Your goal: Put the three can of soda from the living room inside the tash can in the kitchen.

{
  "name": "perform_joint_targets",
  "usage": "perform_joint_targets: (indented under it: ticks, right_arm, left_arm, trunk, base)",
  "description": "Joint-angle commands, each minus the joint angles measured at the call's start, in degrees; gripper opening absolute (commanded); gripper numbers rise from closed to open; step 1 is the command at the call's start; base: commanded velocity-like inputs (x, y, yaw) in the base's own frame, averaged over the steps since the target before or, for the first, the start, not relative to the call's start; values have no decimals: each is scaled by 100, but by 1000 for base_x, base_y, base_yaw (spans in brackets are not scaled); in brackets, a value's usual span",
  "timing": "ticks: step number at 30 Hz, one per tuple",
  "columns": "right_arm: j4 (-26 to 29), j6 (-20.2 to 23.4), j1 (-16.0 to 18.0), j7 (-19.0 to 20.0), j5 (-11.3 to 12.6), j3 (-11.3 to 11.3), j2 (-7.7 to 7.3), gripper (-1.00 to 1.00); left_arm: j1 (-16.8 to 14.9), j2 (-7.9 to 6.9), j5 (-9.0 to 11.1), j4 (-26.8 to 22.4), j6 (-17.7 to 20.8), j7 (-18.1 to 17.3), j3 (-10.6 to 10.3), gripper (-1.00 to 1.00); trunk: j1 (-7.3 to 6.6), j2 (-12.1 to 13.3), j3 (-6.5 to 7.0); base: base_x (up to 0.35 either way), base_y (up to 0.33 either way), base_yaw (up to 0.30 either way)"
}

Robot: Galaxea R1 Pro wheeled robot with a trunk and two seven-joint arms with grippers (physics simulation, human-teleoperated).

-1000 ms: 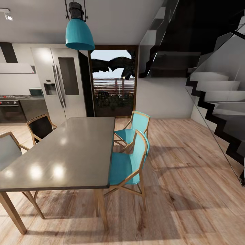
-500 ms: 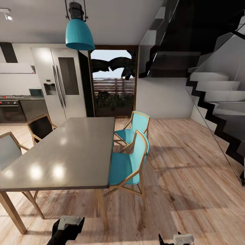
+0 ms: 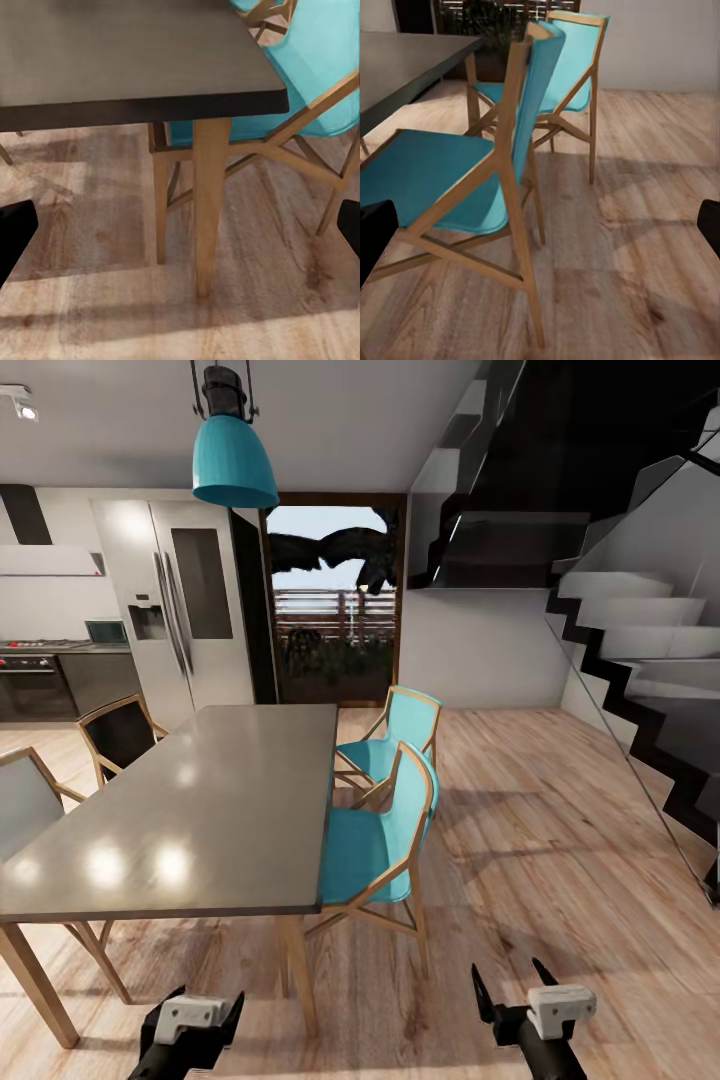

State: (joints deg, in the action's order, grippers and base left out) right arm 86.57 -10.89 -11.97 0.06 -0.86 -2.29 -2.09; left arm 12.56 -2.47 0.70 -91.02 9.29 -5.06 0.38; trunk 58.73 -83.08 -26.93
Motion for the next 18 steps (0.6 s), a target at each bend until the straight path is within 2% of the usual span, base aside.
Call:
perform_joint_targets:
  ticks: [1,5,9,13,15,18]
  right_arm:
    - [90,-12,-15,6,7,18,-4,100]
    - [52,-55,-39,75,35,166,-68,100]
    - [-167,-78,-47,180,22,219,-122,100]
    - [111,-32,-45,227,4,210,-136,100]
    - [303,5,-39,263,-10,118,-133,100]
    - [362,65,-29,281,-21,72,-152,100]
  left_arm:
    - [7,0,-1,-6,-263,-27,-6,100]
    - [8,-2,-41,59,-894,-58,-19,100]
    - [2,5,-56,136,-1171,-61,-27,100]
    - [-11,6,-62,29,-956,-58,-36,100]
    - [-59,1,-61,-9,-838,-59,-37,100]
    - [-67,0,-61,-24,-817,-55,-34,100]
  trunk:
    - [0,0,0]
    - [0,0,0]
    - [0,0,0]
    - [0,0,0]
    - [0,0,0]
    - [0,0,0]
  base:
    - [0,0,0]
    - [0,0,0]
    - [1,0,0]
    - [19,0,0]
    - [7,0,0]
    - [4,0,0]
